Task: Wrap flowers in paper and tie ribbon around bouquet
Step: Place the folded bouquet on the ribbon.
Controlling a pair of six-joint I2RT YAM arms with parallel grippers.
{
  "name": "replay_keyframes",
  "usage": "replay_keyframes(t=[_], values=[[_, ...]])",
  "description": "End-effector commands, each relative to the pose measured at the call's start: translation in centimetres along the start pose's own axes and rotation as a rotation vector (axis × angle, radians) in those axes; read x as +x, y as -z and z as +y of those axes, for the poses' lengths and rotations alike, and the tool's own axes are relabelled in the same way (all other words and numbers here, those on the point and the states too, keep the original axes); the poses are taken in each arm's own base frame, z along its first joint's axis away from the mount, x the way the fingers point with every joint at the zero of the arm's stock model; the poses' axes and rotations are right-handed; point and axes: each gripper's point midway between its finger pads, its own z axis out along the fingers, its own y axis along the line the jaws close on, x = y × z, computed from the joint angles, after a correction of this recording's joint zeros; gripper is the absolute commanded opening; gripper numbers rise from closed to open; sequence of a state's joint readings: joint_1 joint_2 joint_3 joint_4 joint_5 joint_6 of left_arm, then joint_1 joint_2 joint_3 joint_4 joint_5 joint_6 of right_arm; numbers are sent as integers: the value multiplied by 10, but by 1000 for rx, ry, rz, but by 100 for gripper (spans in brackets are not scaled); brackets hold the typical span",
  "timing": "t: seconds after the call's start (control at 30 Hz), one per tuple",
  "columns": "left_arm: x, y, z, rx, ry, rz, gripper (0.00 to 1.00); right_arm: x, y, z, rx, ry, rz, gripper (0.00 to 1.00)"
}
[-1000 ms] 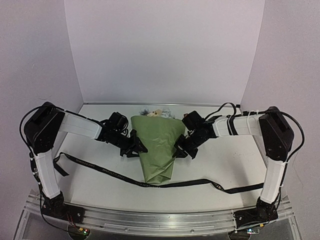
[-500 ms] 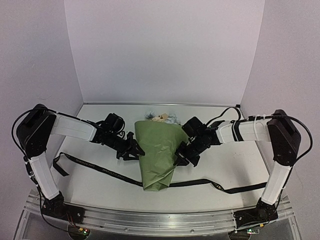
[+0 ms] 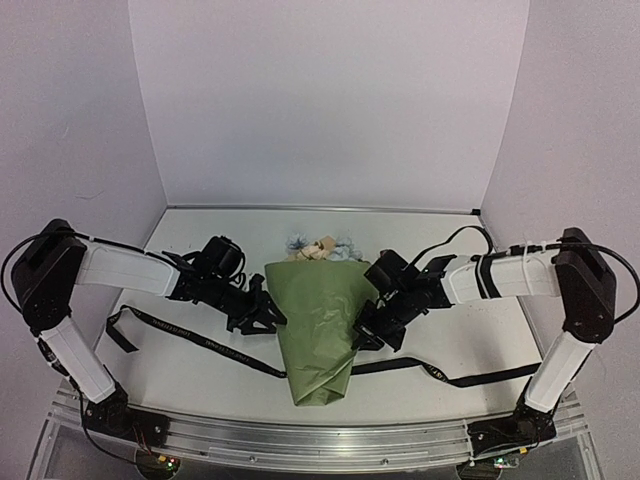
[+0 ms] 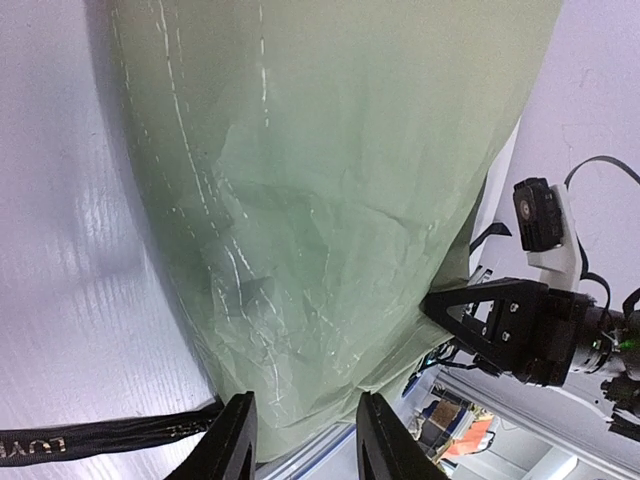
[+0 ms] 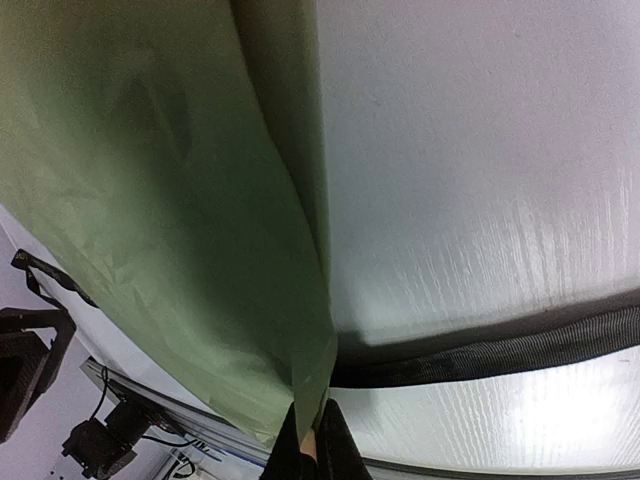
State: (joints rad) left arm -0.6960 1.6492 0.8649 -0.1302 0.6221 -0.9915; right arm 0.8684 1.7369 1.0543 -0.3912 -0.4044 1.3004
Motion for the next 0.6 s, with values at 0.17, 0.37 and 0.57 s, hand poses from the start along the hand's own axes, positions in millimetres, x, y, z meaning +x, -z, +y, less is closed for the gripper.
replay_keyframes(t=[0.17, 0.37, 0.57], values=[[-3, 25, 8, -37, 30, -152, 40, 14, 7, -14, 27, 48, -81, 0], [-16, 60, 50, -218, 175, -372, 53, 11, 9, -19, 25, 109, -125, 43], [-13, 119, 125, -447, 438, -630, 58, 9, 26, -24, 2, 172, -166, 79]])
